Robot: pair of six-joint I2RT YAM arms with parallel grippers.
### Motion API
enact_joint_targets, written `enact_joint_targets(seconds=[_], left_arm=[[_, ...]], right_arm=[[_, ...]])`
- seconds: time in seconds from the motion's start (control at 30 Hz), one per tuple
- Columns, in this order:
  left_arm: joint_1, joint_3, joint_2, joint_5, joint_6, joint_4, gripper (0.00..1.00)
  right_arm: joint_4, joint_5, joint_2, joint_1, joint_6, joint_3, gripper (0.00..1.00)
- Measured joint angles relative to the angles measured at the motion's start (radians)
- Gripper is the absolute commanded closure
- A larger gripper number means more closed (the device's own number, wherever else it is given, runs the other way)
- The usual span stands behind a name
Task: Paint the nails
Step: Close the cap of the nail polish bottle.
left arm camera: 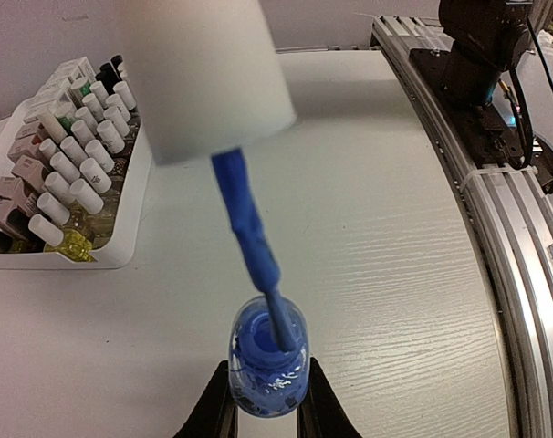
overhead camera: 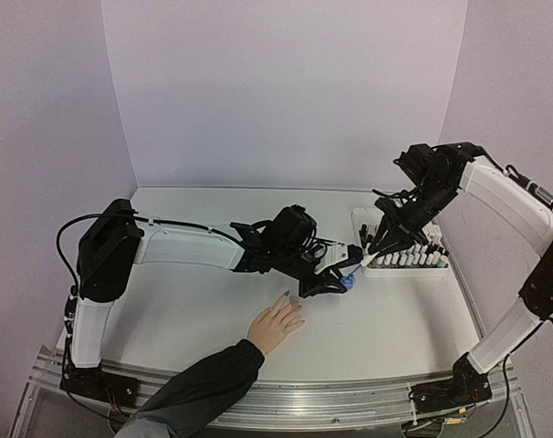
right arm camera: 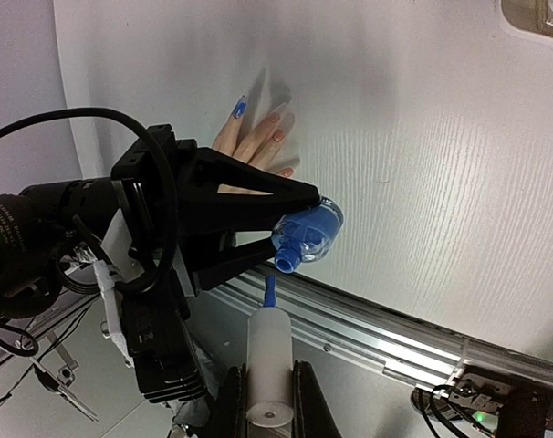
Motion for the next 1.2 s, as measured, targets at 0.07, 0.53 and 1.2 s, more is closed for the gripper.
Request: enact_joint_targets(seconds=[0.07,0.53,1.2], left_arm=[[0.0,0.0,0.0,0.0,0.0,0.0,1.0],[0.0,0.0,0.0,0.0,0.0,0.0,1.0],[0.002,0.014,0.002,-0.002,0.0,-0.021,1.0]], right_arm=[[0.0,0.0,0.007,0.0,0.0,0.0,1.0],[0.0,0.026,0.019,0.0,-0.006,-0.003,1.0],[0.03,-0.004,0.04,0.001,-0.007,-0.03,1.0]])
